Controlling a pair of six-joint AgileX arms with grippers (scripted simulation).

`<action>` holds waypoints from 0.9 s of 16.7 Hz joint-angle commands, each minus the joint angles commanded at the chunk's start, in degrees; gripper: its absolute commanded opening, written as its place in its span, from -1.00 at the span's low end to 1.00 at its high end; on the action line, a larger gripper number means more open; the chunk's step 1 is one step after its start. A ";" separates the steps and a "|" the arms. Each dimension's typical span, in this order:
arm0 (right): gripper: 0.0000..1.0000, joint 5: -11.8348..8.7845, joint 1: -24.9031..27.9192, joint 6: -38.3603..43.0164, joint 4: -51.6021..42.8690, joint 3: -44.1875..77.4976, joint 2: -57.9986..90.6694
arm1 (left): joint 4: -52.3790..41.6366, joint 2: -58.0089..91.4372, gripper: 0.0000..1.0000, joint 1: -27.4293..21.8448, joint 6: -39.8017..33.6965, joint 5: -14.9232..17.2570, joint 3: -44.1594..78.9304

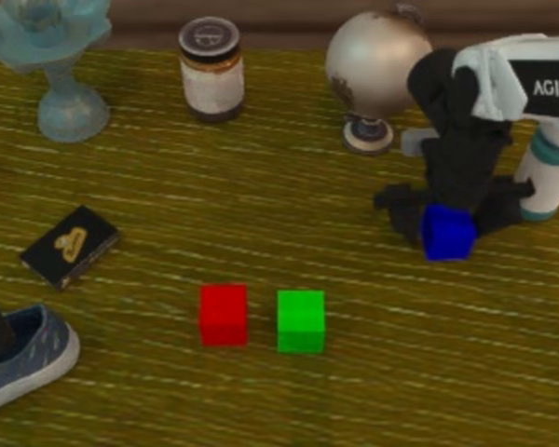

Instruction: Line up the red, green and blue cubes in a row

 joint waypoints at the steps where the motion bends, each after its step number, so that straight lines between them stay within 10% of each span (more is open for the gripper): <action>1: -0.36 0.00 0.00 0.00 0.00 0.00 0.00 | 0.00 0.00 1.00 0.00 0.00 0.00 0.00; 5: -0.96 0.00 0.00 0.00 0.00 0.00 0.00 | 0.00 0.00 1.00 0.00 0.00 0.00 0.00; 15: -1.00 0.34 0.01 -0.16 -0.73 0.53 -1.57 | 0.00 0.00 1.00 0.00 0.00 0.00 0.00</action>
